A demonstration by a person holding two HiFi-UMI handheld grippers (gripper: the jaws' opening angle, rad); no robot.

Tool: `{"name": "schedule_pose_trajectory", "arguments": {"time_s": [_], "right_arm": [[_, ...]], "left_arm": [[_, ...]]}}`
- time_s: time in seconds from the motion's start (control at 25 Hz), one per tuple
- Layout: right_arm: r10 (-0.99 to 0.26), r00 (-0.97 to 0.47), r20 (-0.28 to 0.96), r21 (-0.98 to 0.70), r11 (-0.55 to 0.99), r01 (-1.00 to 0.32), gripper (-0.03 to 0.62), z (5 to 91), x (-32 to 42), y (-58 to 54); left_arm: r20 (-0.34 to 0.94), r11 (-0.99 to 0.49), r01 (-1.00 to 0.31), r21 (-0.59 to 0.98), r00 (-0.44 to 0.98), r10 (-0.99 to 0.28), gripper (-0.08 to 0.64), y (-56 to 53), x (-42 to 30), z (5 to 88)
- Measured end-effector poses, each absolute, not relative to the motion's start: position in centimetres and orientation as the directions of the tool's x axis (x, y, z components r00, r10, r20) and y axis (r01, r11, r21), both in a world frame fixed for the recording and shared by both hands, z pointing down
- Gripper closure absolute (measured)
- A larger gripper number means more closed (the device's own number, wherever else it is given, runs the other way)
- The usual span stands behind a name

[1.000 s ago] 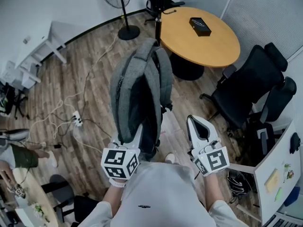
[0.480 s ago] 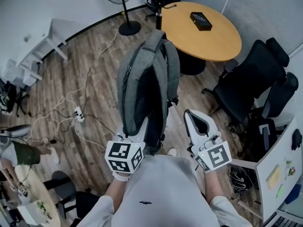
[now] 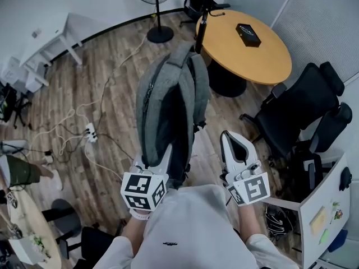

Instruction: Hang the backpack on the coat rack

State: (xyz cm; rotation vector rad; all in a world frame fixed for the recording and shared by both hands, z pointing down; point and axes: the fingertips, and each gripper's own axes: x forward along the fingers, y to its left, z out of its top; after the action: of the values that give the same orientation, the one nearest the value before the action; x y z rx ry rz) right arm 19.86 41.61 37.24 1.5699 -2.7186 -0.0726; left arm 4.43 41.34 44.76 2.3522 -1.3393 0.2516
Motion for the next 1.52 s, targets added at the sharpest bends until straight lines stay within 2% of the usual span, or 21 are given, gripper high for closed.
{"name": "schedule_pose_trajectory", "arguments": {"time_s": [0.36,0.68,1.16,1.52], "right_arm": [[-0.827,-0.561,0.035,0.006,0.562,-0.827,0.591,38.8,16.3,39.7],[-0.785,-0.619,0.022,-0.04,0.618,-0.786,0.591,40.0,14.4,33.5],[-0.76,-0.65,0.001,-0.087,0.647,-0.757,0.589,38.9,14.5,17.9],[-0.709,-0.703,-0.054,-0.108,0.704,-0.702,0.59,37.6,16.3,8.6]], "left_arm": [[0.39,-0.372,-0.881,0.294,0.466,-0.795,0.436,40.5,0.8,46.4],[0.422,-0.32,-0.895,0.312,0.433,-0.797,0.436,36.6,-0.5,47.5],[0.445,-0.258,-0.928,0.27,0.358,-0.821,0.436,22.9,-1.9,45.3],[0.431,-0.218,-0.938,0.271,0.32,-0.844,0.436,14.5,0.8,44.8]]}}
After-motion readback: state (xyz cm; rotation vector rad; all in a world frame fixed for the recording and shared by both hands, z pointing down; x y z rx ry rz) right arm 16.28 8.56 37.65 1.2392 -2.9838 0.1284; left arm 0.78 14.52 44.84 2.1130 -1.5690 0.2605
